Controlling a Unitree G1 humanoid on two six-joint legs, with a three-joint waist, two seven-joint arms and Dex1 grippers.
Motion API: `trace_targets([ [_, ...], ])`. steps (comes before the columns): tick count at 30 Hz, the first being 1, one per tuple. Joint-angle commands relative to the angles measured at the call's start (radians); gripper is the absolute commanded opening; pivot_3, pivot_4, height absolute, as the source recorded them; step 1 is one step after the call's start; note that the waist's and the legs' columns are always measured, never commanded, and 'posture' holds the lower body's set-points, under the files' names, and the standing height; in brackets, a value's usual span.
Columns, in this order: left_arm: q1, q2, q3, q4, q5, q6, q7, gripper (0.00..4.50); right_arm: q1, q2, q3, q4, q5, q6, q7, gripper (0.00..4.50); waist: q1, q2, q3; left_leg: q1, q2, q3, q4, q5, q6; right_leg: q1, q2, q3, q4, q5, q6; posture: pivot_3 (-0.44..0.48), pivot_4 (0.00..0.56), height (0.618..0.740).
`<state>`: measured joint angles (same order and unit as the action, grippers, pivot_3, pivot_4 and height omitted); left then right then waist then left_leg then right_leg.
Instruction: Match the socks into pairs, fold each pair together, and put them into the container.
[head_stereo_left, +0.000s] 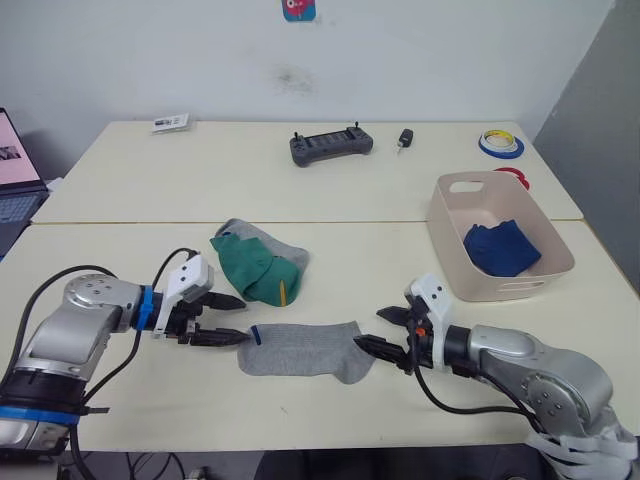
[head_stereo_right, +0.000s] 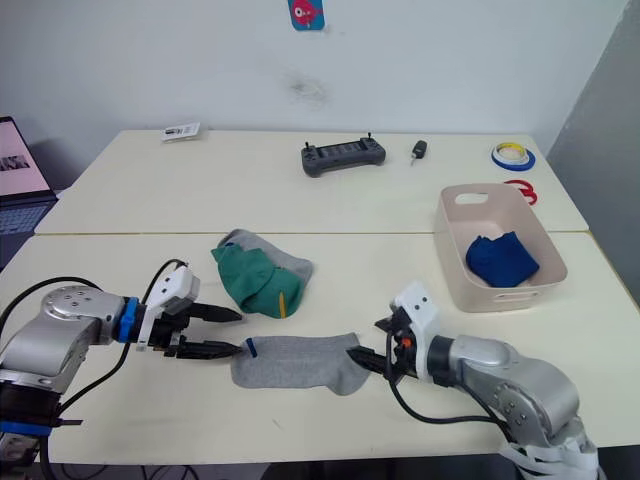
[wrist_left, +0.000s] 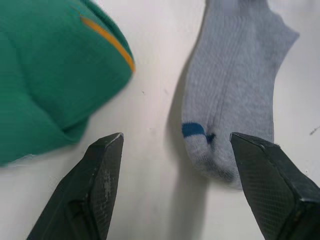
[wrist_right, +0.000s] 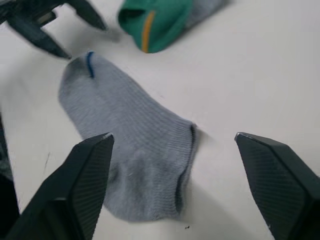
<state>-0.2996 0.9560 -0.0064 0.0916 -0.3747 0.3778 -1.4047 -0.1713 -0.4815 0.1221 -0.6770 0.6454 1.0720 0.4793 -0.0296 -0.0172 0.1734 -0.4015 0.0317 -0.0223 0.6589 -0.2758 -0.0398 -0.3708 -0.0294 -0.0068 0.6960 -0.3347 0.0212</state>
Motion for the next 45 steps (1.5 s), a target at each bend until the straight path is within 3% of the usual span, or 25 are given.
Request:
trace_targets([
  [1, 0.063, -0.043, 0.041, -0.121, -0.056, 0.019, 0.047, 3.55, 0.019, -0.022, 0.101, -0.013, -0.097, -0.171, 0.044, 4.16, 0.0, 0.0, 0.0, 0.0, 0.0, 0.0, 0.0, 0.0, 0.0, 0.0, 0.0, 0.0, 0.0, 0.0, 0.0, 0.0, 0.15, 0.74],
  [8, 0.15, -0.101, 0.013, -0.148, -0.01, -0.025, 0.114, 3.55, 0.019, -0.027, 0.254, 0.147, -0.299, -0.403, 0.085, 4.16, 0.0, 0.0, 0.0, 0.001, 0.0, 0.0, 0.001, 0.0, 0.0, 0.001, 0.001, 0.003, 0.001, 0.0, 0.0, 0.0, 0.15, 0.74],
  [15, 0.192, -0.12, 0.004, -0.089, 0.016, -0.088, 0.107, 1.63, 0.039, -0.091, 0.283, 0.211, -0.417, -0.531, 0.139, 4.2, 0.001, -0.001, 0.0, 0.001, 0.0, 0.0, 0.002, 0.0, 0.0, 0.001, 0.0, 0.0, 0.0, 0.0, 0.0, 0.0, 0.15, 0.74],
  [22, 0.158, -0.151, 0.108, -0.111, -0.101, -0.022, 0.144, 1.63, 0.052, -0.043, 0.176, 0.157, -0.335, -0.574, 0.163, 4.2, 0.002, -0.001, 0.0, 0.001, 0.0, 0.0, 0.002, 0.0, 0.0, 0.002, -0.001, 0.0, 0.001, 0.0, 0.0, 0.0, 0.15, 0.74],
  [26, 0.119, -0.157, 0.191, -0.121, -0.188, 0.089, 0.208, 2.46, 0.025, -0.001, 0.117, 0.136, -0.298, -0.509, 0.122, 4.2, 0.002, -0.001, 0.0, 0.001, 0.0, -0.001, 0.002, 0.0, 0.0, 0.002, -0.001, 0.0, 0.001, 0.0, 0.0, 0.0, 0.15, 0.74],
  [33, 0.109, -0.175, 0.284, -0.126, -0.24, 0.143, 0.302, 4.49, -0.231, 0.165, 0.056, 0.251, -0.233, -0.2, -0.028, 4.2, -0.003, -0.001, 0.0, 0.001, 0.002, -0.001, 0.002, 0.0, -0.001, 0.001, -0.001, 0.0, 0.002, 0.0, 0.0, 0.0, 0.15, 0.74],
  [37, 0.102, -0.19, 0.302, -0.121, -0.238, 0.135, 0.343, 4.49, -0.387, 0.256, 0.081, 0.448, -0.288, -0.169, -0.087, 4.2, -0.002, -0.001, 0.0, 0.001, 0.002, -0.001, 0.002, 0.0, -0.001, 0.001, -0.001, 0.0, 0.002, 0.0, 0.0, 0.0, 0.15, 0.74],
  [45, 0.114, -0.211, 0.283, -0.14, -0.2, 0.066, 0.37, 4.49, -0.582, 0.406, 0.154, 0.864, -0.456, -0.429, -0.118, 4.2, -0.003, -0.001, 0.0, 0.001, 0.0, 0.0, 0.002, 0.0, -0.001, 0.0, -0.005, 0.0, 0.002, 0.0, 0.0, 0.0, 0.15, 0.74],
])
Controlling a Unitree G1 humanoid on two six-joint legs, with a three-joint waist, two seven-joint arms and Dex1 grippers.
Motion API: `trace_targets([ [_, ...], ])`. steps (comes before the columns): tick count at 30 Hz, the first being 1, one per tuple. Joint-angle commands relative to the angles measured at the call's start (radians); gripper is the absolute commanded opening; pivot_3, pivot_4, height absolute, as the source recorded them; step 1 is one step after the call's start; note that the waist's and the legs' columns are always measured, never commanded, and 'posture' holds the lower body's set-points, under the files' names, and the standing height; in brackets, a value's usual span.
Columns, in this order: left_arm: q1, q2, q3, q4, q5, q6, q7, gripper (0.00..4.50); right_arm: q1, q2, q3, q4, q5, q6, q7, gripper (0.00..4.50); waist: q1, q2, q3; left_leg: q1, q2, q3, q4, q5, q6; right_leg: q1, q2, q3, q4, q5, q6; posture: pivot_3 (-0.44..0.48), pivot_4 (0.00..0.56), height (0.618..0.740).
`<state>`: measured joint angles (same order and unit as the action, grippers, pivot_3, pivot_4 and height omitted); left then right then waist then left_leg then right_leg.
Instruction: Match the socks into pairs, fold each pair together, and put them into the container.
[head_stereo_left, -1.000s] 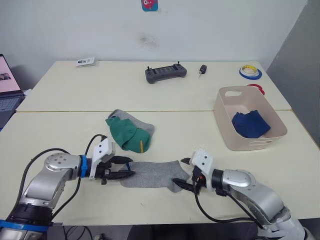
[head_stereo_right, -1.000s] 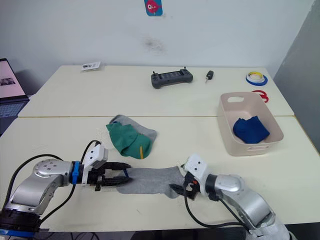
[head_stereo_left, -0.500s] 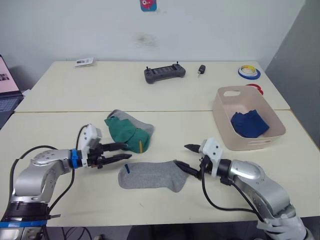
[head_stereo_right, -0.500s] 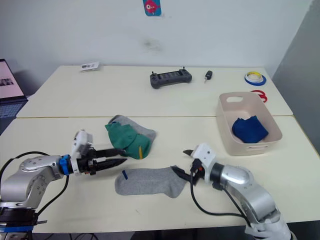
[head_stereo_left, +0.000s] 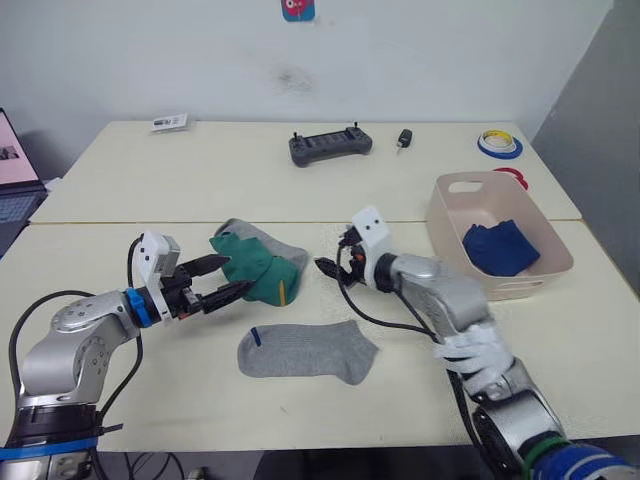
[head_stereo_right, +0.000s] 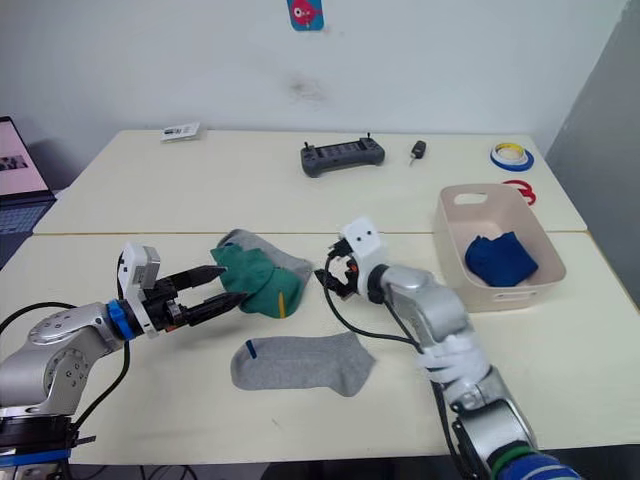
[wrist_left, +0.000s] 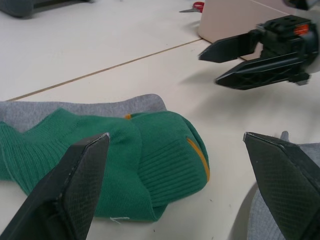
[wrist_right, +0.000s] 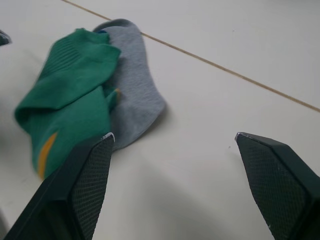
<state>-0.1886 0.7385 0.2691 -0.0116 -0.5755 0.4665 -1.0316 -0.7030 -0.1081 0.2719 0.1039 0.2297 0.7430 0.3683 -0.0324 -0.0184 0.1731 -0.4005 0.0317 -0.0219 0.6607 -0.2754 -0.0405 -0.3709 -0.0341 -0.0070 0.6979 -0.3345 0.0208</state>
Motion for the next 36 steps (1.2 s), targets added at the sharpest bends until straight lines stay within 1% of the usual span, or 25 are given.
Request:
trace_targets([
  [1, 0.005, 0.01, 0.006, -0.04, 0.0, -0.022, -0.01, 4.49, -0.069, 0.051, 0.002, 0.131, -0.051, -0.129, -0.008, 4.2, -0.001, 0.0, 0.0, 0.0, 0.0, 0.0, 0.0, 0.0, 0.0, 0.0, 0.0, 0.0, 0.0, 0.0, 0.0, 0.0, 0.15, 0.74],
  [5, 0.008, 0.02, 0.004, -0.044, -0.001, -0.019, -0.023, 4.49, -0.128, 0.112, -0.019, 0.282, -0.076, -0.222, -0.006, 4.2, -0.001, 0.0, 0.0, 0.0, 0.0, 0.0, 0.0, 0.001, -0.002, 0.0, -0.001, 0.0, 0.0, 0.0, 0.0, 0.0, 0.15, 0.74],
  [9, 0.011, 0.027, 0.002, -0.052, 0.002, -0.015, -0.027, 4.49, -0.201, 0.173, -0.021, 0.5, -0.122, -0.342, -0.003, 4.2, -0.004, 0.0, 0.0, 0.0, 0.0, 0.001, 0.0, 0.001, -0.002, -0.001, -0.001, 0.0, 0.001, 0.0, 0.0, 0.0, 0.15, 0.74],
  [15, 0.022, 0.026, 0.0, -0.068, 0.005, -0.014, -0.028, 4.49, -0.248, 0.209, -0.025, 0.674, -0.169, -0.43, 0.027, 4.2, -0.003, 0.0, 0.0, 0.0, 0.0, 0.001, 0.0, 0.002, -0.003, -0.001, -0.001, 0.0, 0.0, 0.0, 0.0, 0.0, 0.15, 0.74],
  [18, 0.024, 0.023, -0.005, -0.07, 0.01, -0.019, -0.026, 4.5, -0.257, 0.225, -0.028, 0.717, -0.178, -0.434, 0.048, 3.58, -0.005, 0.0, 0.0, 0.0, 0.0, 0.001, 0.0, 0.002, -0.003, -0.001, -0.001, 0.0, 0.001, 0.0, 0.0, 0.0, 0.15, 0.74],
  [20, 0.023, 0.023, -0.008, -0.068, 0.015, -0.025, -0.025, 4.5, -0.256, 0.231, -0.03, 0.716, -0.178, -0.436, 0.063, 2.93, -0.007, 0.0, 0.0, 0.0, 0.001, 0.001, 0.0, 0.002, -0.003, -0.001, -0.001, 0.0, 0.001, 0.0, 0.0, 0.0, 0.15, 0.74],
  [22, 0.019, 0.021, -0.012, -0.06, 0.026, -0.037, -0.024, 4.5, -0.253, 0.236, -0.034, 0.706, -0.175, -0.435, 0.077, 2.13, -0.009, 0.0, 0.0, 0.0, 0.001, 0.001, 0.0, 0.002, -0.003, -0.001, -0.001, 0.0, 0.001, 0.0, 0.0, 0.0, 0.15, 0.74],
  [23, 0.017, 0.019, -0.014, -0.055, 0.031, -0.043, -0.023, 4.5, -0.253, 0.237, -0.037, 0.704, -0.173, -0.435, 0.082, 1.85, -0.009, 0.0, 0.0, 0.0, 0.001, 0.001, 0.0, 0.002, -0.003, -0.001, -0.001, 0.0, 0.001, 0.0, 0.0, 0.0, 0.15, 0.74],
  [27, 0.006, 0.012, -0.021, -0.042, 0.044, -0.058, -0.021, 4.5, -0.261, 0.23, -0.054, 0.684, -0.172, -0.451, 0.086, 0.33, -0.009, 0.0, 0.0, 0.0, 0.001, 0.001, 0.0, 0.002, -0.003, -0.001, -0.001, 0.0, 0.001, 0.0, 0.0, 0.0, 0.15, 0.74],
  [28, 0.003, 0.011, -0.023, -0.038, 0.046, -0.061, -0.02, 4.5, -0.264, 0.225, -0.059, 0.681, -0.175, -0.462, 0.082, 0.04, -0.008, 0.0, 0.0, 0.0, 0.001, 0.001, 0.0, 0.002, -0.003, -0.001, -0.001, 0.0, 0.001, 0.0, 0.0, 0.0, 0.15, 0.74],
  [33, -0.016, -0.004, -0.026, -0.018, 0.057, -0.076, -0.005, 4.5, -0.296, 0.201, -0.071, 0.684, -0.206, -0.545, 0.052, 0.04, -0.008, 0.0, 0.0, 0.0, 0.0, 0.001, 0.0, 0.001, -0.003, -0.001, -0.002, 0.0, 0.001, 0.0, 0.0, 0.0, 0.15, 0.74],
  [36, -0.033, -0.019, -0.026, 0.0, 0.068, -0.093, 0.019, 4.5, -0.337, 0.178, -0.088, 0.706, -0.233, -0.613, 0.002, 0.04, -0.009, 0.0, 0.0, 0.0, 0.0, 0.001, 0.0, 0.002, -0.003, -0.001, -0.002, 0.0, 0.001, 0.0, 0.0, 0.0, 0.15, 0.74],
])
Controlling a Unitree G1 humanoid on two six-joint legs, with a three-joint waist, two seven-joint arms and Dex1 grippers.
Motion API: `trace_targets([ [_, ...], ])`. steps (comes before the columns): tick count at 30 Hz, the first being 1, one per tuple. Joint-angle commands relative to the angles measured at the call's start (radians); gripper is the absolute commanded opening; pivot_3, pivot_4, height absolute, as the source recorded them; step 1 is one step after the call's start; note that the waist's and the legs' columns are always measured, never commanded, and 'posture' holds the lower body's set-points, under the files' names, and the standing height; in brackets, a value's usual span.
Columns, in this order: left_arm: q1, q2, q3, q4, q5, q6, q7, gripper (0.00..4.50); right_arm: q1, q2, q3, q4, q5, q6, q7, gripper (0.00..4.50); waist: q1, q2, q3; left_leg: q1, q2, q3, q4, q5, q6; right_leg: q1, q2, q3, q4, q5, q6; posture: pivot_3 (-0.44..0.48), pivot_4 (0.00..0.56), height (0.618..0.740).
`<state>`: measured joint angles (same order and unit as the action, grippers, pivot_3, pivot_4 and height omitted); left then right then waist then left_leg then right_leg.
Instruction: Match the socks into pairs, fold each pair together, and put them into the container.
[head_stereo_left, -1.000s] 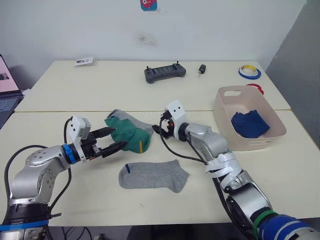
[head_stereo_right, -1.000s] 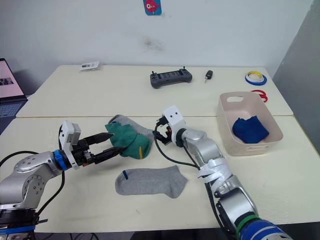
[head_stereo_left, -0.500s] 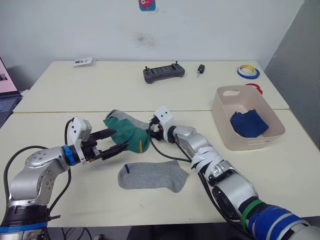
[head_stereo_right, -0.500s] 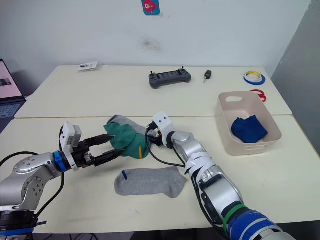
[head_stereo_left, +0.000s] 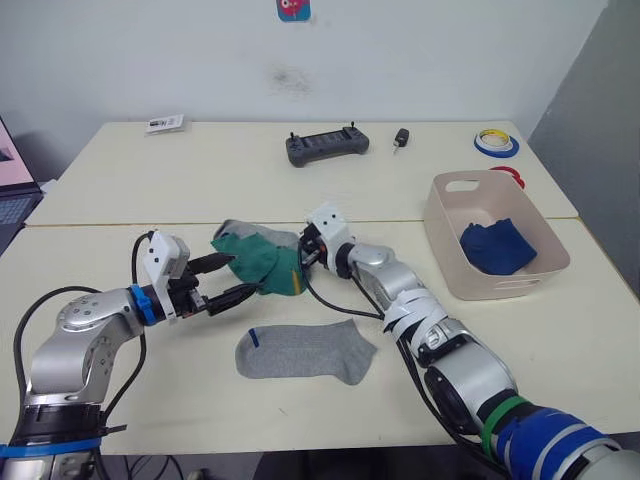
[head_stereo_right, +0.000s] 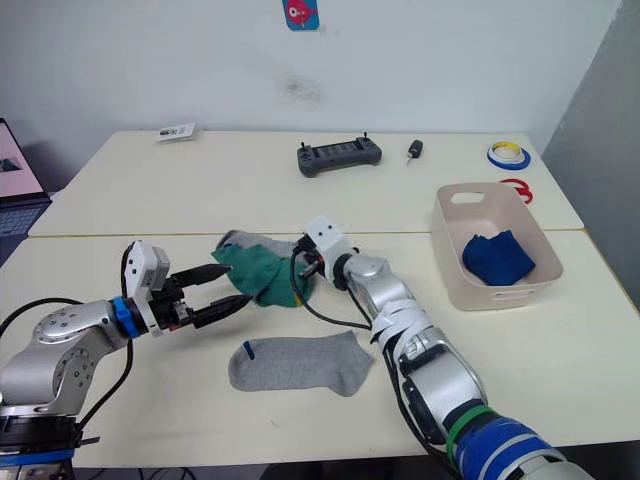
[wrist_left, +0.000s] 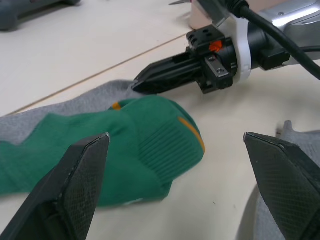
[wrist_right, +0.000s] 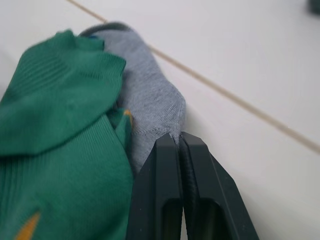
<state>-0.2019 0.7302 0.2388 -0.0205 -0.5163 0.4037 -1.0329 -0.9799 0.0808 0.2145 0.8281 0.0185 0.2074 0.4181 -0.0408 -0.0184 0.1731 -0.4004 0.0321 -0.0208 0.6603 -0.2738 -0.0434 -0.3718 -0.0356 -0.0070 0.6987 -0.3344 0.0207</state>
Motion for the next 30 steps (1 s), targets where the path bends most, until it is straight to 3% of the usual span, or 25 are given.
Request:
trace_targets([
  [1, -0.024, -0.014, 0.004, 0.013, 0.014, -0.035, 0.024, 4.5, -0.073, -0.018, -0.036, -0.009, -0.029, -0.097, -0.063, 0.04, -0.001, 0.0, 0.0, 0.0, 0.0, 0.0, 0.0, 0.0, 0.0, 0.0, 0.0, 0.0, 0.0, 0.0, 0.0, 0.0, 0.15, 0.74],
  [10, -0.054, -0.052, -0.004, 0.039, 0.043, -0.077, 0.064, 4.5, -0.145, -0.082, -0.06, 0.001, -0.08, -0.231, -0.115, 0.04, -0.001, 0.0, 0.0, 0.0, 0.0, 0.001, 0.0, 0.0, -0.001, 0.0, 0.0, 0.0, 0.0, 0.0, 0.0, 0.0, 0.15, 0.74],
  [17, -0.059, -0.06, 0.003, 0.042, 0.044, -0.085, 0.077, 4.5, -0.092, -0.113, -0.042, -0.188, -0.072, -0.177, -0.03, 0.04, 0.0, 0.0, 0.0, -0.001, 0.001, 0.001, 0.0, 0.0, -0.001, -0.001, 0.0, 0.0, 0.0, 0.0, 0.0, 0.0, 0.15, 0.74],
  [22, -0.056, -0.042, 0.014, 0.055, 0.039, -0.079, 0.066, 4.5, -0.008, -0.174, -0.037, -0.523, 0.019, 0.049, 0.15, 0.04, 0.007, 0.0, 0.0, -0.001, 0.0, 0.0, 0.0, 0.0, 0.0, 0.0, -0.001, 0.001, 0.0, 0.0, 0.0, 0.0, 0.15, 0.74],
  [30, -0.045, -0.028, 0.001, 0.037, 0.039, -0.078, 0.037, 4.5, 0.141, -0.283, -0.094, -0.937, 0.214, 0.498, 0.238, 0.04, 0.01, 0.0, 0.0, -0.001, 0.0, -0.001, 0.0, -0.001, 0.003, 0.0, -0.001, 0.0, -0.001, 0.0, 0.0, 0.0, 0.15, 0.74],
])
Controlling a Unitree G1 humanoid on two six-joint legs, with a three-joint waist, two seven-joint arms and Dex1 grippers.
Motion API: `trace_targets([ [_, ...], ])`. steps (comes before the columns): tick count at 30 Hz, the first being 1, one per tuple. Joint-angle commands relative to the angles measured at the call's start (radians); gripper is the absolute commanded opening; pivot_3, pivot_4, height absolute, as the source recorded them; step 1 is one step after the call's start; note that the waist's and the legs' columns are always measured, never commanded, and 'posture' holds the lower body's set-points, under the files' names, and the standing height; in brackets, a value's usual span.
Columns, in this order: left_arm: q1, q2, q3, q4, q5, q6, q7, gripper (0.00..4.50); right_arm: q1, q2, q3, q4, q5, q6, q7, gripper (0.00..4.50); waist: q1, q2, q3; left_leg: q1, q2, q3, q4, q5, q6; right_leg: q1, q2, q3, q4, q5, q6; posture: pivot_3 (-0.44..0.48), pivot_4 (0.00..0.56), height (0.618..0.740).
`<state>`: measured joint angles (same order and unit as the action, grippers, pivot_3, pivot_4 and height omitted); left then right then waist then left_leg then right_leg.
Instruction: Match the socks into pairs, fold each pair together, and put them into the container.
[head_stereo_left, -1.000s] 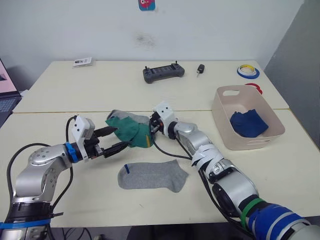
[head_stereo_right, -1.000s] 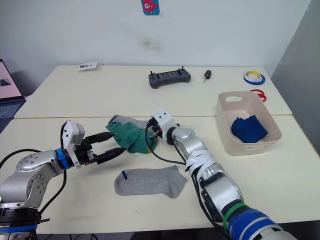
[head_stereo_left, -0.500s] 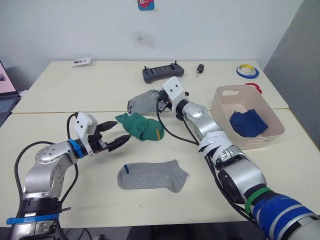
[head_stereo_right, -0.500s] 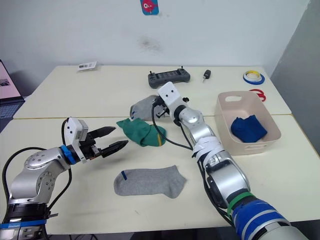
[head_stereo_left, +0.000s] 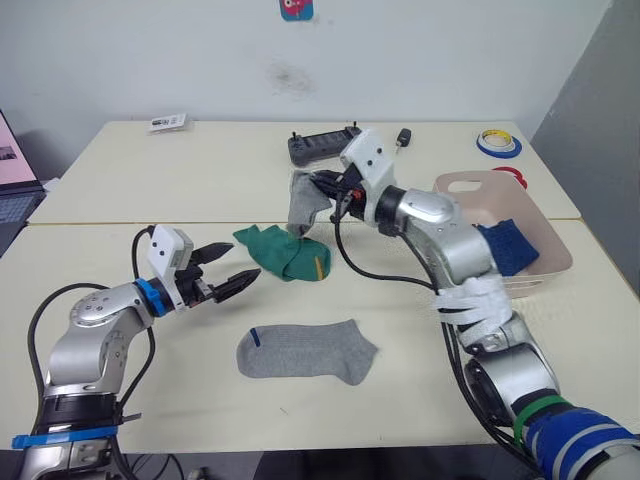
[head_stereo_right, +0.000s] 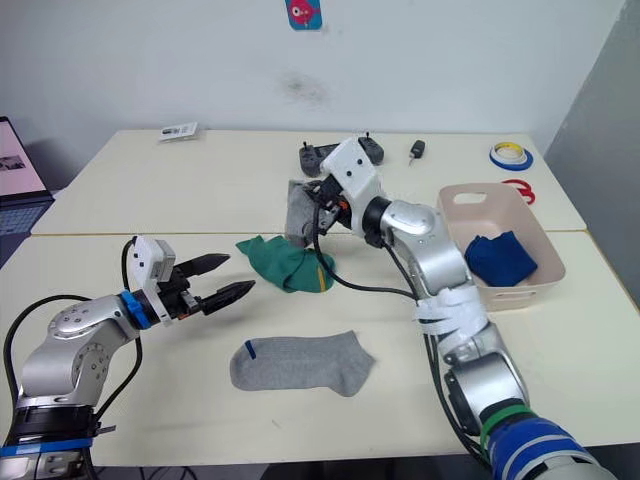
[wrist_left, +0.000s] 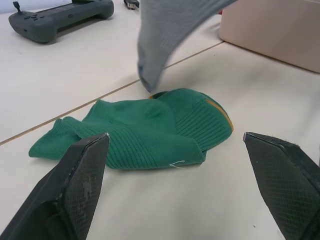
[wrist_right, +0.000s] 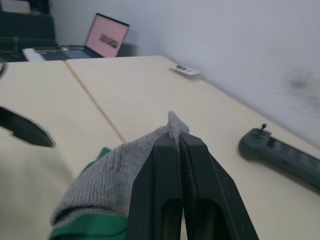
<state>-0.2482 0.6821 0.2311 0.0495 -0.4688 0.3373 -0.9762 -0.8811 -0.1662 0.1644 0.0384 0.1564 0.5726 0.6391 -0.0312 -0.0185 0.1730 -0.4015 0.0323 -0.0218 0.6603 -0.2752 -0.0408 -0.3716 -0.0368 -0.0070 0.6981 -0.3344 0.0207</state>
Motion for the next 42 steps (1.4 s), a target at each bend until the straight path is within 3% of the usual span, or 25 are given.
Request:
trace_targets([
  [1, 0.012, 0.024, 0.002, -0.046, -0.008, -0.012, -0.03, 4.5, 0.078, -0.064, -0.05, -0.19, 0.09, 0.178, 0.019, 0.04, 0.001, 0.0, 0.0, 0.0, 0.0, 0.0, 0.0, 0.0, 0.0, 0.0, 0.0, 0.0, 0.0, 0.0, 0.0, 0.0, 0.15, 0.74],
  [6, 0.061, 0.054, -0.042, -0.11, 0.013, -0.039, -0.1, 4.5, 0.245, -0.207, -0.075, -0.307, 0.127, 0.338, 0.015, 0.04, 0.003, 0.0, 0.0, 0.0, -0.001, 0.0, 0.0, 0.0, 0.0, 0.001, -0.001, 0.0, -0.001, 0.0, 0.0, 0.0, 0.15, 0.74],
  [11, 0.084, 0.085, -0.092, -0.148, 0.035, -0.083, -0.169, 4.5, 0.365, -0.275, -0.098, -0.362, 0.154, 0.433, -0.013, 0.04, 0.0, 0.0, 0.0, 0.0, -0.001, 0.0, 0.0, 0.0, 0.001, 0.001, 0.0, 0.001, -0.001, 0.0, 0.0, 0.0, 0.15, 0.74],
  [18, 0.073, 0.095, -0.15, -0.197, 0.013, -0.079, -0.241, 4.5, 0.42, -0.247, -0.134, -0.345, 0.193, 0.513, -0.069, 0.04, 0.0, 0.0, 0.0, 0.0, -0.001, 0.0, 0.0, 0.0, 0.001, 0.001, 0.001, 0.001, -0.001, 0.0, 0.0, 0.0, 0.15, 0.74],
  [22, 0.061, 0.098, -0.169, -0.225, 0.006, -0.082, -0.275, 4.5, 0.452, -0.291, -0.134, -0.387, 0.183, 0.41, -0.049, 1.02, 0.001, 0.0, 0.0, 0.0, -0.002, 0.0, 0.0, 0.0, 0.001, 0.001, 0.001, 0.001, -0.001, 0.0, 0.0, 0.0, 0.15, 0.74],
  [26, 0.053, 0.099, -0.169, -0.237, 0.004, -0.081, -0.283, 4.5, 0.51, -0.407, -0.095, -0.455, 0.152, 0.222, 0.052, 2.44, 0.004, 0.0, 0.001, 0.0, -0.003, 0.0, 0.0, 0.0, 0.001, 0.002, 0.002, 0.0, -0.002, 0.0, 0.0, 0.0, 0.15, 0.74],
  [29, 0.047, 0.1, -0.176, -0.246, 0.001, -0.078, -0.293, 4.5, 0.564, -0.514, -0.019, -0.486, 0.081, -0.027, 0.177, 3.51, 0.003, 0.0, 0.001, 0.0, -0.003, 0.0, 0.0, 0.0, 0.001, 0.002, 0.003, 0.0, -0.002, 0.0, 0.0, 0.0, 0.15, 0.74],
  [32, 0.044, 0.1, -0.186, -0.256, 0.0, -0.074, -0.3, 4.5, 0.59, -0.577, 0.064, -0.474, -0.001, -0.211, 0.25, 3.51, 0.001, 0.0, 0.001, 0.0, -0.002, 0.0, 0.0, 0.0, 0.001, 0.002, 0.005, 0.0, -0.002, 0.0, 0.0, 0.0, 0.15, 0.74],
  [42, 0.073, 0.092, -0.193, -0.291, -0.006, -0.084, -0.308, 4.5, 0.45, -0.507, 0.245, -0.219, -0.273, -0.427, 0.221, 3.51, 0.0, 0.0, 0.001, 0.001, -0.001, 0.0, 0.001, 0.0, 0.0, 0.002, 0.007, 0.0, -0.002, 0.0, 0.0, 0.0, 0.15, 0.74],
])
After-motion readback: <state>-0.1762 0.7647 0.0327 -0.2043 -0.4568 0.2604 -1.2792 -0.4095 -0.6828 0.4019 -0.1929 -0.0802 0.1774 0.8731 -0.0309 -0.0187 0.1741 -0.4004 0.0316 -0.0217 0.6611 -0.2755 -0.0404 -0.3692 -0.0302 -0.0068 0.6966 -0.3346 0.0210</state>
